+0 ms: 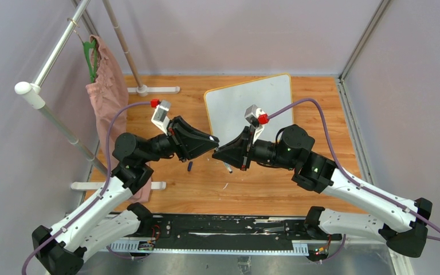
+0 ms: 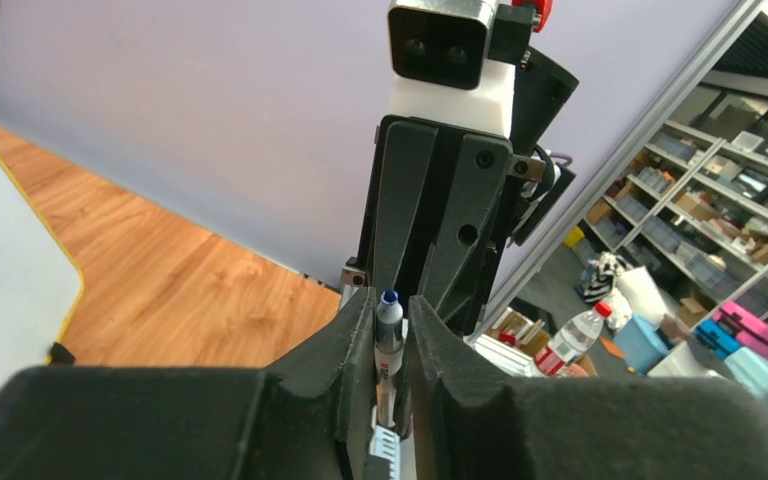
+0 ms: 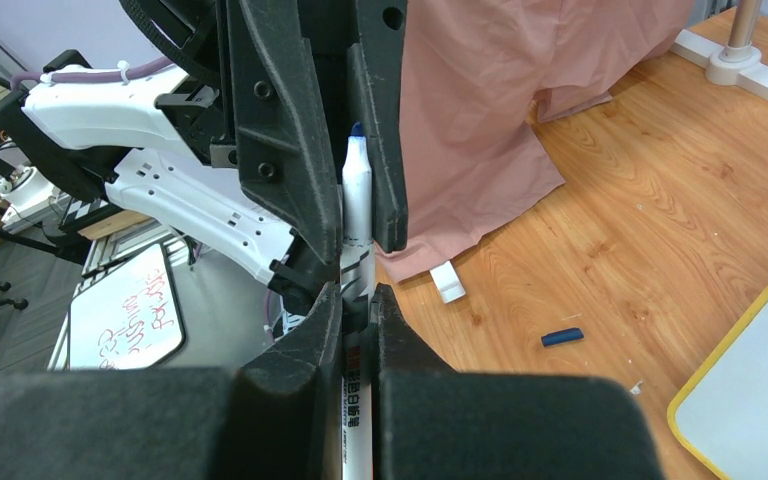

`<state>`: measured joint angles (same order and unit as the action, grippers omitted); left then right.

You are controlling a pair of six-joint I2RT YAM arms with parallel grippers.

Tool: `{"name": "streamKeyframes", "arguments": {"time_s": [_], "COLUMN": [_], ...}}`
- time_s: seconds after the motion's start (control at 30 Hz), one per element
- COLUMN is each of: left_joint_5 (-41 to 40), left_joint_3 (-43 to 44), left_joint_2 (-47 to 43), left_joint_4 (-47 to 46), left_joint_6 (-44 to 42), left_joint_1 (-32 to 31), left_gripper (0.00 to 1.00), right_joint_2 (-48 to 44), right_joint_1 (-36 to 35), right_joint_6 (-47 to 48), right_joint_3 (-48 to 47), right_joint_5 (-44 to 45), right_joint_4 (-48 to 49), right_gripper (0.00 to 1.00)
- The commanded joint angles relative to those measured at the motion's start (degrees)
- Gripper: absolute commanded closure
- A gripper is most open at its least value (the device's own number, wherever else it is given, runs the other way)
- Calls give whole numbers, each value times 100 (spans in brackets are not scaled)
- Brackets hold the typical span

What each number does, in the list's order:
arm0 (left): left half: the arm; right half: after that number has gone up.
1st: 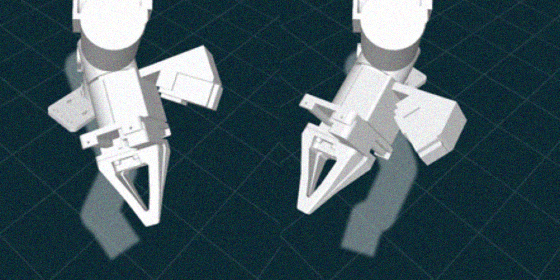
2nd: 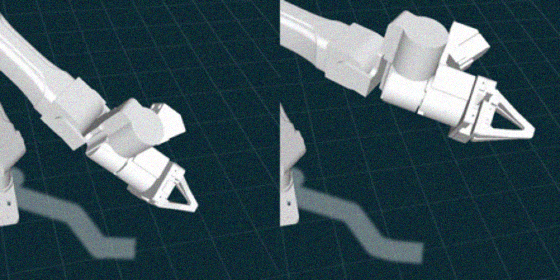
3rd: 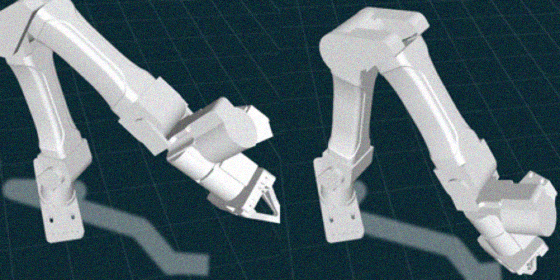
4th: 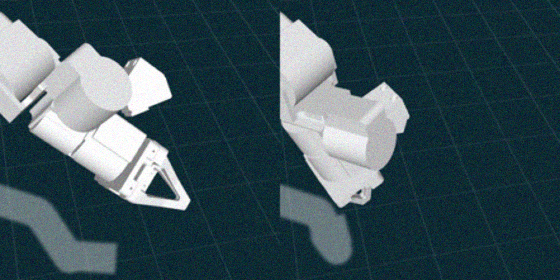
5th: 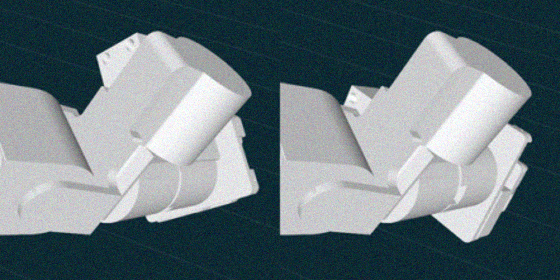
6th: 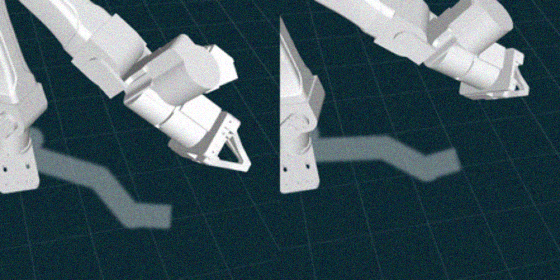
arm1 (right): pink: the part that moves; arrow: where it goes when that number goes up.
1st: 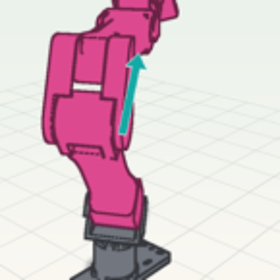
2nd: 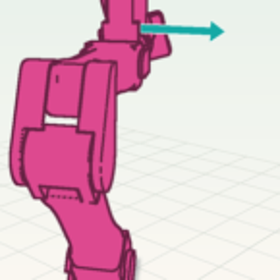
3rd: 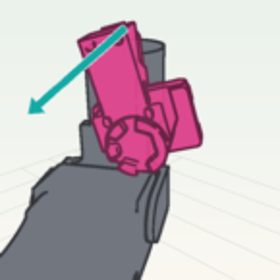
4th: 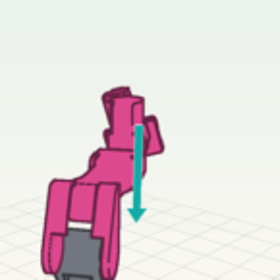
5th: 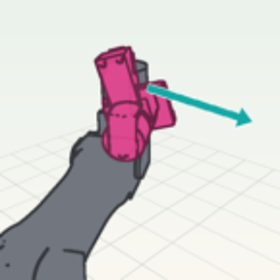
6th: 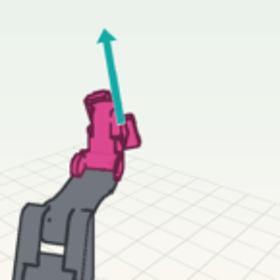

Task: Write a sentence on the whiteboard
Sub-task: Adjust the whiteboard marker.

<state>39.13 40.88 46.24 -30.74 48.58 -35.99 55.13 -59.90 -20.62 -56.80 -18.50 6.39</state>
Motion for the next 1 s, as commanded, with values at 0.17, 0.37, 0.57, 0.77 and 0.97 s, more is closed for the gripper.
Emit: {"name": "streamKeyframes", "arguments": {"time_s": [0.17,0.37,0.57,0.77,0.97], "left_joint_5": [159,-149,-1419,-2666,-3648], "left_joint_3": [113,106,75,-66,-345], "left_joint_2": [-45,-194,-518,-655,-576], "left_joint_4": [-133,-134,-153,-845,-2237], "left_joint_6": [3,-13,156,905,1819], "left_joint_1": [-67,-79,-76,-77,-80], "left_gripper": [87,100,100,100,100], "right_joint_2": [-49,-117,-430,-811,-553], "right_joint_1": [-75,-75,-75,-78,-83], "right_joint_6": [-49,-34,32,-239,-392], "right_joint_3": [-138,-135,-59,612,874], "right_joint_5": [-75,30,441,1194,1433], "right_joint_4": [113,48,289,1815,3466], "right_gripper": [100,89,28,26,31]}}
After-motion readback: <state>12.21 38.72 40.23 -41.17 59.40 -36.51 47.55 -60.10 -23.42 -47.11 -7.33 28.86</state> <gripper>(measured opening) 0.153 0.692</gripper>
